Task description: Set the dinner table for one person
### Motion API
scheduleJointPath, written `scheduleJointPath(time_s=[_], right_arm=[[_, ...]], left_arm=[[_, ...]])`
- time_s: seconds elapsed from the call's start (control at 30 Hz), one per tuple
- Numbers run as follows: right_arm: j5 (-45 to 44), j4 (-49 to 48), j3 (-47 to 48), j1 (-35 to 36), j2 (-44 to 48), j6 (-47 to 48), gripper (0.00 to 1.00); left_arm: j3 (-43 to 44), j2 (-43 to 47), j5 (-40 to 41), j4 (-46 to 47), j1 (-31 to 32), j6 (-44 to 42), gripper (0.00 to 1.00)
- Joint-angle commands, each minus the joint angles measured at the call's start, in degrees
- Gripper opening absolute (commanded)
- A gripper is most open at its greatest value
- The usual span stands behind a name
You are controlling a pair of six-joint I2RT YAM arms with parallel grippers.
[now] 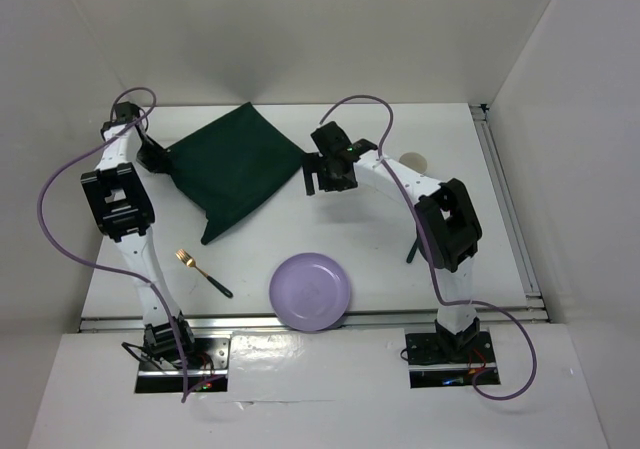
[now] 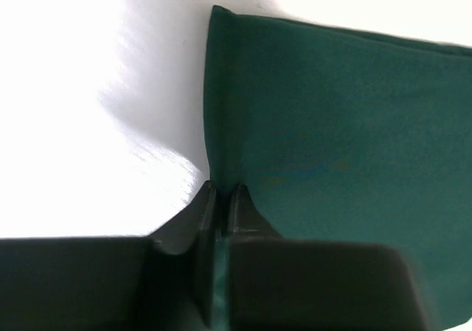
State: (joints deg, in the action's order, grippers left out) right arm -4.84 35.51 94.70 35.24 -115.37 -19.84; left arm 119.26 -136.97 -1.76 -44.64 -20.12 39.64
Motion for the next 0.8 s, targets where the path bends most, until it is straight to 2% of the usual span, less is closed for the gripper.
scheduleJointPath(time_s=[0.0,0.03,0.27,0.43,0.57,0.6,0.67,0.7,0.77], right_arm=[[-1.7,1.3,3.0,0.5,0.0,0.6,0.90],[-1.7,1.3,3.5,0.5,0.0,0.6,0.90],[-1.7,1.8,3.5,0.5,1.8,0.1,0.90],[-1.7,1.8,2.1,0.5,6.4,-1.0,0.90],[-1.1,0.3,-2.0,0.0,11.6,-2.9,0.90],[-1.1,-0.4,-3.0,0.0,14.0,-3.8,0.90],[-2.7,-0.4,-6.4,-0.7,16.3,-5.1,0.90],[-2.7,-1.0,-7.7,-0.7,17.5,-6.8,0.90],[-4.1,-1.6,-12.1,-2.0,21.6,-8.1,0.90]], left_arm=[[1.5,-0.1,-0.9,0.6,0.0,-0.1,0.06],[1.5,1.3,-0.9,0.6,0.0,-0.1,0.00],[2.1,9.5,-2.5,1.1,0.0,-4.0,0.00],[5.0,16.9,-7.8,2.9,4.6,-11.1,0.00],[9.0,18.7,-12.4,0.5,13.1,-19.5,0.00],[9.8,18.8,-12.4,-0.3,17.9,-20.6,0.00],[9.8,19.6,-13.3,-0.9,22.9,-22.3,0.00],[7.5,20.6,-13.3,-0.9,28.1,-22.9,0.00],[4.4,21.6,-15.4,-0.2,33.0,-23.7,0.00]])
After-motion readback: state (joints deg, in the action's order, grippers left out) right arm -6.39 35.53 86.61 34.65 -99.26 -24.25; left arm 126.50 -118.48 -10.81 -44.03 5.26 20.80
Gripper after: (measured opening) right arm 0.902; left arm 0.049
